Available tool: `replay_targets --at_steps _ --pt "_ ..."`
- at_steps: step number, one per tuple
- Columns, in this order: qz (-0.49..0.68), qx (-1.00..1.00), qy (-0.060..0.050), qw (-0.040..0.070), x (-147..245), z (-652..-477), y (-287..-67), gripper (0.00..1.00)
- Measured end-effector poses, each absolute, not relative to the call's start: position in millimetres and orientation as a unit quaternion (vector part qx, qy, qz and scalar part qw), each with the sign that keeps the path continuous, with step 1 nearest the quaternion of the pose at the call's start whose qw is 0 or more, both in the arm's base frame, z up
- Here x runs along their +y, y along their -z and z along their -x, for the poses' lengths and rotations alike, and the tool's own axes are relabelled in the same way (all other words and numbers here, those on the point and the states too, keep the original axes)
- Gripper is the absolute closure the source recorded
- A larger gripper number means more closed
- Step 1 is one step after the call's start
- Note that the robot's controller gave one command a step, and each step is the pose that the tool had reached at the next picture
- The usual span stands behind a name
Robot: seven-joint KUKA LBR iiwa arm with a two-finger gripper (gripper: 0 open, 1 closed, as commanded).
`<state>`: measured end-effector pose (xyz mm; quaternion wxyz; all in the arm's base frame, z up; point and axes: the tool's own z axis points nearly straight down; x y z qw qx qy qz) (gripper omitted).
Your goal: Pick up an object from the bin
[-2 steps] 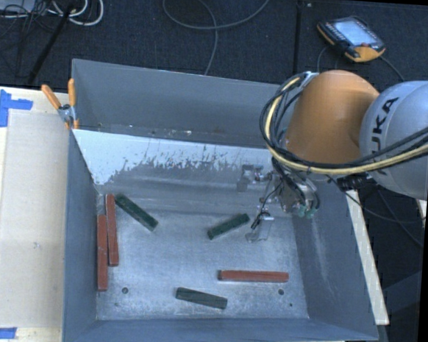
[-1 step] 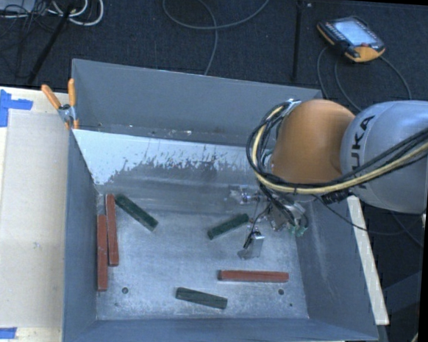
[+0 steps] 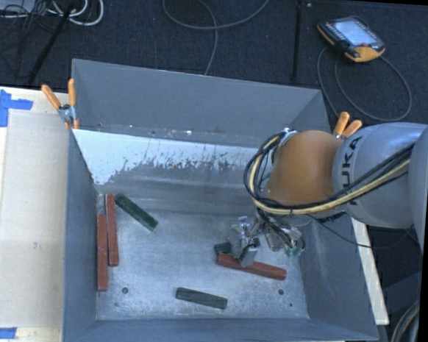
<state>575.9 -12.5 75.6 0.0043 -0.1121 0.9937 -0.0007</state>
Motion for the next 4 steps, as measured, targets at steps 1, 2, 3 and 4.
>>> replay_targets --at_steps 1,2,3,4 --pt "0.112 0.994 0.000 0.002 -12 -573.1 -71 0.00" --pt "0.112 0.994 0.000 0.001 -12 -572.7 -71 1.00" --pt "0.112 0.994 0.000 0.001 -12 -572.8 -71 1.00" --pt "0.109 0.994 0.000 0.002 -34 -586.6 -219 1.00"
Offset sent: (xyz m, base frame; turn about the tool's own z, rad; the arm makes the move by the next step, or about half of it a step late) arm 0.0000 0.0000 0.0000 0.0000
